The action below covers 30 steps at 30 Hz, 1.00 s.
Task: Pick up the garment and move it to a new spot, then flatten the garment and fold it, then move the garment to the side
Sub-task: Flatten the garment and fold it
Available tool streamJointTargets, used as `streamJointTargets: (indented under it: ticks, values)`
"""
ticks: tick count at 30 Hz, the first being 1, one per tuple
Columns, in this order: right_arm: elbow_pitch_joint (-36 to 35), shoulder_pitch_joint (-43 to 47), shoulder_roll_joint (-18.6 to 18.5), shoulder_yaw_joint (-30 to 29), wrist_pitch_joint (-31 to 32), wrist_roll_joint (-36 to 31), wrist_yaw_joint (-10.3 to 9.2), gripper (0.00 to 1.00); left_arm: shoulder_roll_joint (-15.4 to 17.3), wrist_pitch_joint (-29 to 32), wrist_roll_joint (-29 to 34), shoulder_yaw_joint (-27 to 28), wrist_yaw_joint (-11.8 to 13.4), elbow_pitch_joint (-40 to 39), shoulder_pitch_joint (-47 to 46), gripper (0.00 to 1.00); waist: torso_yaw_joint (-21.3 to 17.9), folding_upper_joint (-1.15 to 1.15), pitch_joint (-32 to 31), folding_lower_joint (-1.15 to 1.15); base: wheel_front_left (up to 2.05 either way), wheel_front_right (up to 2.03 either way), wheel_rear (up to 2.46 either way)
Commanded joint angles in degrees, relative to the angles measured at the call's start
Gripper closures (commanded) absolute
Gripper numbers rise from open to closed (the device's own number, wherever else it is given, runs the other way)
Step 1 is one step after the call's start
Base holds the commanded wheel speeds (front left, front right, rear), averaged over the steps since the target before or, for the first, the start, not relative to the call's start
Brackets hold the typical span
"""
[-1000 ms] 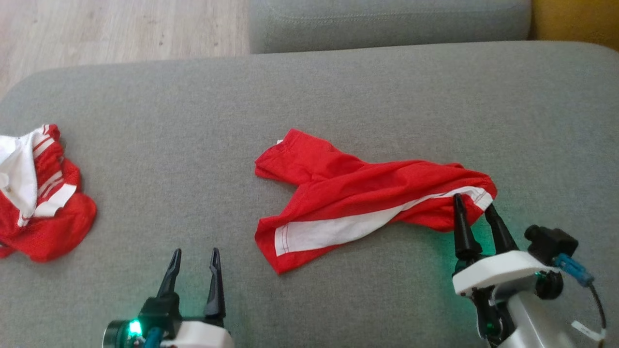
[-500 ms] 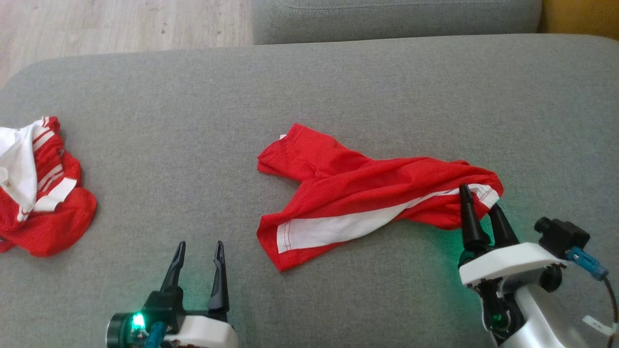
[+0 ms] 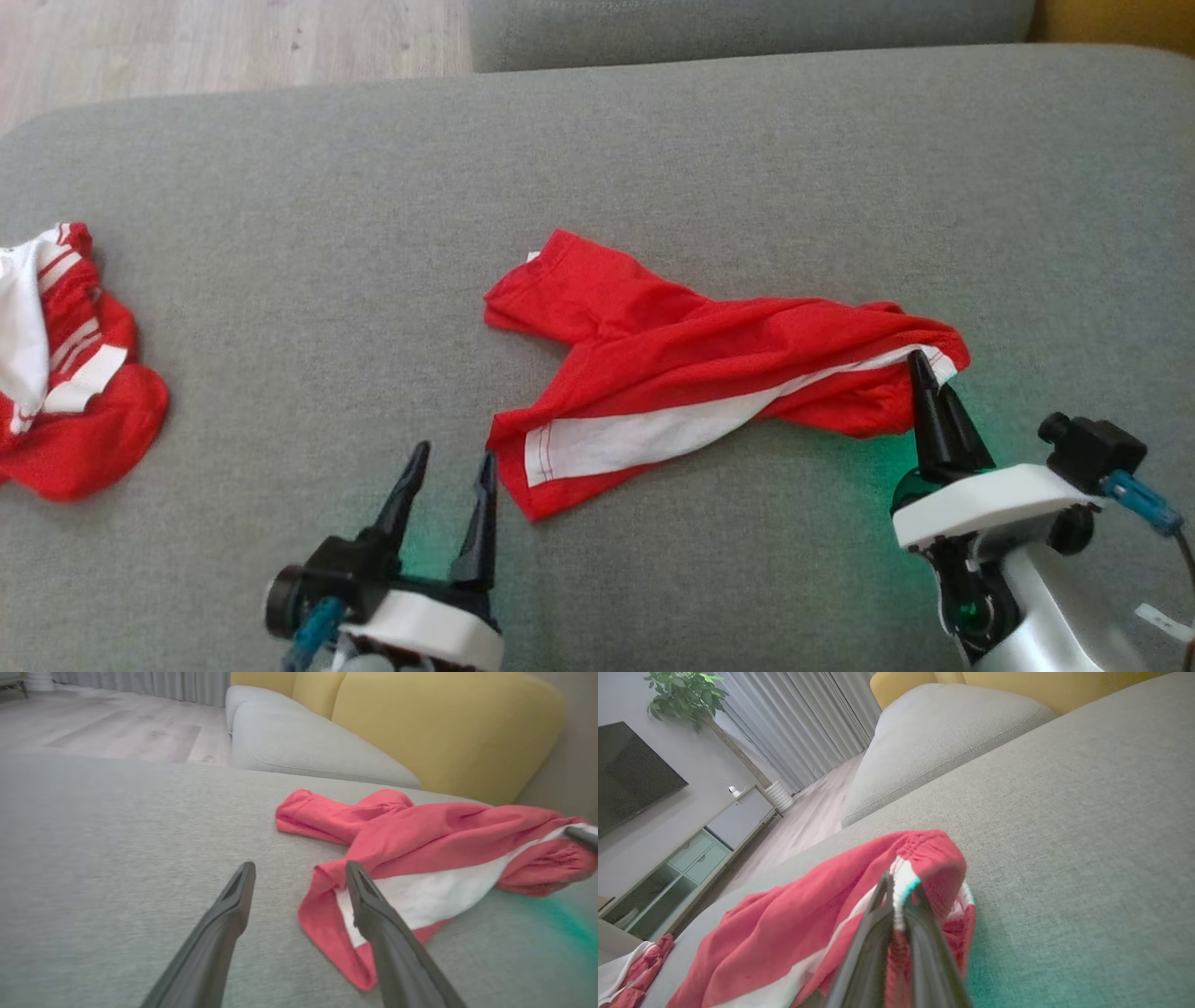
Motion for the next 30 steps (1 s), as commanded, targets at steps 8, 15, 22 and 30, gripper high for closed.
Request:
streamJointTargets:
  ticks: [8, 15, 22, 30]
  values:
    - [-1.65, -3.05, -1.01, 2.54, -0.79, -1.56, -0.04, 1.0, 0.18, -0.55, -7.09, -5.15, -3.43, 6.31, -6.31, 0.0, -0.82, 0.0, 1.44, 0.0, 0.0, 0.0, 0.0]
    - [-1.87, -3.99, -1.28, 3.44, -0.79, -1.32, -0.04, 1.0, 0.18, -0.55, -10.8, -10.23, -4.11, 11.82, -9.61, 0.0, -1.98, 0.0, 2.4, 0.0, 0.0, 0.0, 0.0]
    - [-2.04, -4.57, -1.64, 4.86, -0.79, -0.65, -0.04, 1.0, 0.18, -0.55, -12.92, -12.19, -4.15, 14.17, -11.34, 0.0, -2.95, 0.0, 3.22, 0.0, 0.0, 0.0, 0.0]
    - [-1.94, -4.9, -1.69, 5.74, -0.79, -0.21, -0.04, 1.0, 0.18, -0.55, -13.26, -13.51, -4.16, 13.25, -12.76, 0.34, -3.26, 0.0, 3.66, 0.0, 0.0, 0.0, 0.0]
